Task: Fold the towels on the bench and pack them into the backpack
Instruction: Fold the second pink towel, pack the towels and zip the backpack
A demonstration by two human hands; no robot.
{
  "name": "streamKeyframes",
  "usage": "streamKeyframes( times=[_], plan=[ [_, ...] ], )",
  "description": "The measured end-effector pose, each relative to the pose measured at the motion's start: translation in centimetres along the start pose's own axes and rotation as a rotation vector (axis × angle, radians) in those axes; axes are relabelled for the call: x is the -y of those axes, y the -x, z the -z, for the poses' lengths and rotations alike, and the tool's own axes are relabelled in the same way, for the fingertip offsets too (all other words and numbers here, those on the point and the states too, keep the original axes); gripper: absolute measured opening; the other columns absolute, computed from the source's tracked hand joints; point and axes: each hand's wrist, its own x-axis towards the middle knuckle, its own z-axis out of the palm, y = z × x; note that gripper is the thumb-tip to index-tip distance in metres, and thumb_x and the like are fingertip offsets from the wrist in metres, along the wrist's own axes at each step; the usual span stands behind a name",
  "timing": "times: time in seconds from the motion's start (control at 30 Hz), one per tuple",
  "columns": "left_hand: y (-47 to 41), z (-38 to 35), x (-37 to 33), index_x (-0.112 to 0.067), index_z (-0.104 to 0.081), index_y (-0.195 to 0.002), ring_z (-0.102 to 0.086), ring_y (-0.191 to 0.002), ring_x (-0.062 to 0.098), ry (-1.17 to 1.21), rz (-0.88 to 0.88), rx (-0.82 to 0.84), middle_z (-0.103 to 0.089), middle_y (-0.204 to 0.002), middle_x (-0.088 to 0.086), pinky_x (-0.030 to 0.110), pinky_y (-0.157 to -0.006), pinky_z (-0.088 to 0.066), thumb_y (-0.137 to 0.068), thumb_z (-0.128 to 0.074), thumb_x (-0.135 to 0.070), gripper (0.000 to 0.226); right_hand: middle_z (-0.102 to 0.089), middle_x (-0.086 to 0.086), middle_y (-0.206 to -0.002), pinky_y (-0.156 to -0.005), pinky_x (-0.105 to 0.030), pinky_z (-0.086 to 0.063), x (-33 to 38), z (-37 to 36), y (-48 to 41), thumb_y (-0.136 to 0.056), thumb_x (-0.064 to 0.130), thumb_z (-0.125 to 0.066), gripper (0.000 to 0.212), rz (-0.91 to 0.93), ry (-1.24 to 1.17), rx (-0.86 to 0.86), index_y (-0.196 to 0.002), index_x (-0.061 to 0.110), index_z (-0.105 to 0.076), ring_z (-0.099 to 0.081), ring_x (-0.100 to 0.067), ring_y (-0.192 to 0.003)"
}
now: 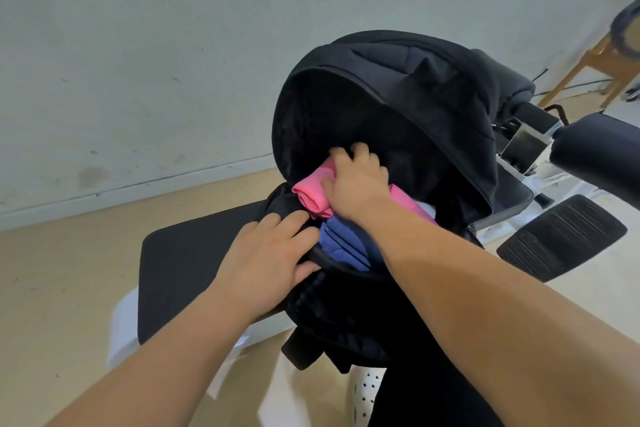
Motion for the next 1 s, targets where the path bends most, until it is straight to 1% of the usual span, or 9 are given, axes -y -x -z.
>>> streamKeyframes(
  times=[0.07, 0.17, 0.23, 0.37, 0.57, 0.67, 0.8, 0.9, 1.0],
  plan=[
    [-0.2, 0.1, 0.1, -0.024, -0.061, -0.107, -0.053, -0.076, 0.024, -0.002, -0.004, 0.013, -0.062, -0.121, -0.001, 0.039, -0.054, -0.047, -0.079, -0.066, -0.053, 0.040, -0.011, -0.009, -0.164, -0.119, -0.056, -0.012, -0.3, 0.1, 0.6, -0.100, 0.051, -0.035, 0.061, 0.171, 0.121, 0.108, -0.155, 0.028, -0.026, -0.012, -0.034, -0.149],
    [-0.3, 0.3, 0.3, -0.024, -0.063, -0.105, -0.052, -0.074, 0.022, 0.015, -0.007, 0.028, -0.062, -0.116, -0.003, 0.037, -0.053, -0.046, -0.080, -0.070, -0.052, 0.038, 0.008, 0.002, -0.168, -0.119, -0.062, 0.008, -1.1, -0.1, 1.4, -0.104, 0.051, -0.024, 0.067, 0.307, 0.231, 0.354, -0.160, 0.026, 0.003, 0.008, -0.024, -0.154],
    [-0.4, 0.4, 0.1, -0.025, -0.063, -0.101, -0.051, -0.072, 0.021, 0.022, -0.010, 0.043, -0.061, -0.109, -0.004, 0.037, -0.054, -0.045, -0.080, -0.073, -0.050, 0.034, 0.016, 0.003, -0.166, -0.117, -0.065, 0.009, -1.3, -0.5, 1.8, -0.105, 0.049, -0.023, 0.064, 0.318, 0.294, 0.426, -0.158, 0.033, 0.010, 0.013, -0.024, -0.153],
    [-0.5, 0.9, 0.1, -0.025, -0.058, -0.086, -0.046, -0.065, 0.020, 0.004, -0.032, 0.052, -0.055, -0.086, -0.007, 0.037, -0.052, -0.043, -0.081, -0.072, -0.045, 0.025, 0.021, 0.002, -0.165, -0.117, -0.066, 0.008, -0.2, -1.9, 1.2, -0.105, 0.046, -0.030, 0.060, 0.327, 0.418, 0.513, -0.157, 0.042, -0.001, 0.021, -0.027, -0.151],
    [-0.3, 1.3, -0.1, -0.024, -0.060, -0.092, -0.049, -0.067, 0.021, -0.030, -0.010, 0.053, -0.055, -0.090, -0.005, 0.035, -0.051, -0.041, -0.084, -0.062, -0.049, 0.026, 0.017, 0.004, -0.166, -0.121, -0.056, 0.007, -1.2, -2.3, 0.9, -0.103, 0.052, -0.029, 0.067, 0.368, 0.255, 0.469, -0.159, 0.034, 0.003, 0.019, -0.021, -0.152],
    [-0.4, 1.4, -0.4, -0.025, -0.062, -0.106, -0.052, -0.073, 0.021, -0.049, 0.013, 0.092, -0.058, -0.107, -0.006, 0.036, -0.055, -0.044, -0.085, -0.057, -0.051, 0.034, 0.013, 0.001, -0.167, -0.121, -0.054, 0.010, -1.7, -0.8, 2.1, -0.100, 0.061, -0.030, 0.078, 0.303, 0.121, 0.415, -0.159, 0.026, 0.007, 0.018, -0.021, -0.152],
    [-0.4, 2.0, -1.6, -0.025, -0.058, -0.121, -0.058, -0.081, 0.025, -0.051, 0.099, 0.124, -0.052, -0.134, 0.001, 0.036, -0.060, -0.048, -0.082, -0.064, -0.050, 0.047, 0.018, -0.013, -0.165, -0.120, -0.062, 0.002, -2.7, 2.6, 4.4, -0.094, 0.073, -0.029, 0.090, 0.060, 0.175, 0.436, -0.159, 0.025, 0.009, 0.016, -0.039, -0.151],
    [-0.8, 2.5, -3.4, -0.020, -0.063, -0.109, -0.054, -0.079, 0.028, -0.055, 0.077, 0.065, -0.056, -0.128, 0.006, 0.039, -0.062, -0.046, -0.073, -0.070, -0.047, 0.046, 0.018, -0.017, -0.164, -0.119, -0.059, -0.006, -4.0, 3.3, 6.2, -0.091, 0.078, -0.029, 0.098, -0.133, 0.134, 0.537, -0.158, 0.020, 0.012, 0.009, -0.044, -0.151],
    [-1.2, 2.5, -5.5, -0.016, -0.067, -0.098, -0.052, -0.089, 0.031, -0.042, -0.016, 0.000, -0.063, -0.109, 0.004, 0.044, -0.076, -0.040, -0.070, -0.062, -0.058, 0.050, 0.026, -0.004, -0.163, -0.122, -0.056, -0.004, -4.3, 2.1, 7.0, -0.091, 0.078, -0.029, 0.097, -0.155, -0.006, 0.695, -0.157, 0.022, 0.017, 0.015, -0.038, -0.151]
  ],
)
